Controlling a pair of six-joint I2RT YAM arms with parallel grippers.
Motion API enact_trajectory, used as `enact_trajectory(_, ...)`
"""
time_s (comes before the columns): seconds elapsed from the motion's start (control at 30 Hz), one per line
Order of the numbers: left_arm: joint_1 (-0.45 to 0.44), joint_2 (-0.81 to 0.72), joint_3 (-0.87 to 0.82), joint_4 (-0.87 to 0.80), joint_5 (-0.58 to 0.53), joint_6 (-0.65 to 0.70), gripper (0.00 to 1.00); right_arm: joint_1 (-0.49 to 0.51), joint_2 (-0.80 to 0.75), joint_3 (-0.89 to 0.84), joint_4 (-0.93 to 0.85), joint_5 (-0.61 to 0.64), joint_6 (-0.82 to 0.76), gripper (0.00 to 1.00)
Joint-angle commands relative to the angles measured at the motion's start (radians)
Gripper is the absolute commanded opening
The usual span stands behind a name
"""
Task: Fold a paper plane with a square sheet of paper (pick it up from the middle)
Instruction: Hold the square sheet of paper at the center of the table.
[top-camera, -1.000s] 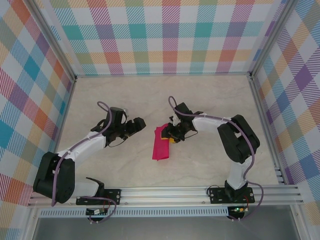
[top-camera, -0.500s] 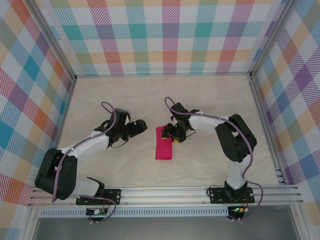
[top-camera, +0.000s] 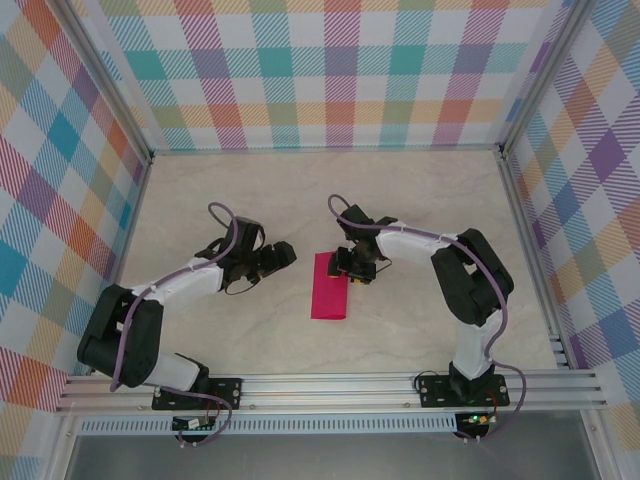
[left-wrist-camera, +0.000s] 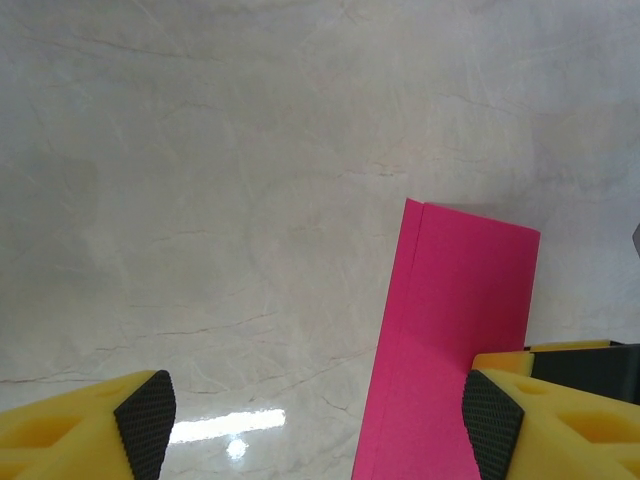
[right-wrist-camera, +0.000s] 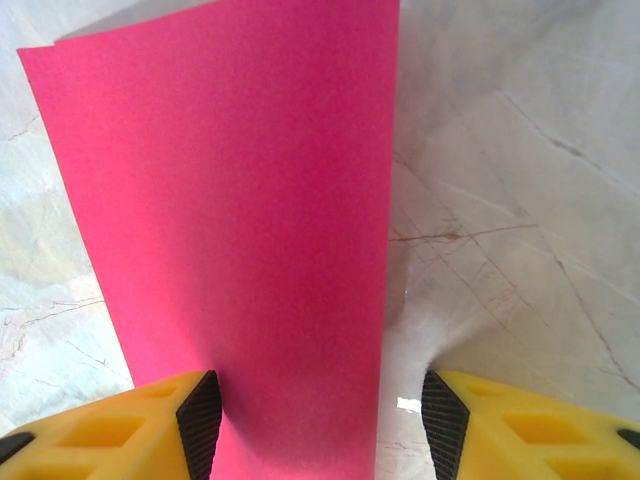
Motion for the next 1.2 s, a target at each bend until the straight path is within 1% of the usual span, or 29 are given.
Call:
enact_trajectory(0.0, -0.041, 0.033, 0.044, 0.005, 0.051, -0.006, 0.77, 0.005, 0.05, 0.028, -0.037, 0.01, 0.011, 0.59)
enact_trajectory(0.13, -0.071, 0.068, 0.063, 0.011, 0.068, -0.002, 0.77, 0.007, 0.079, 0.036, -0.05, 0.013, 0.01, 0.61)
enact_trajectory(0.2, -0.078, 0.085, 0.069, 0.014, 0.083, -0.007, 0.74, 0.008, 0.097, 0.047, -0.066, 0.015, 0.006, 0.62)
enact_trajectory(0.4, -0.084, 0.119, 0.071, 0.042, 0.121, -0.029, 0.56, 0.024, 0.147, 0.071, -0.096, 0.032, -0.017, 0.66)
enact_trajectory(0.53, -0.084, 0.138, 0.072, 0.059, 0.143, -0.042, 0.47, 0.031, 0.174, 0.077, -0.096, 0.025, -0.019, 0.67)
enact_trajectory(0.87, -0.084, 0.189, 0.076, 0.112, 0.192, -0.069, 0.37, 0.04, 0.216, 0.088, -0.109, 0.027, 0.0, 0.7)
enact_trajectory(1.17, -0.085, 0.227, 0.081, 0.148, 0.234, -0.086, 0.26, 0.042, 0.231, 0.078, -0.107, 0.018, -0.001, 0.7)
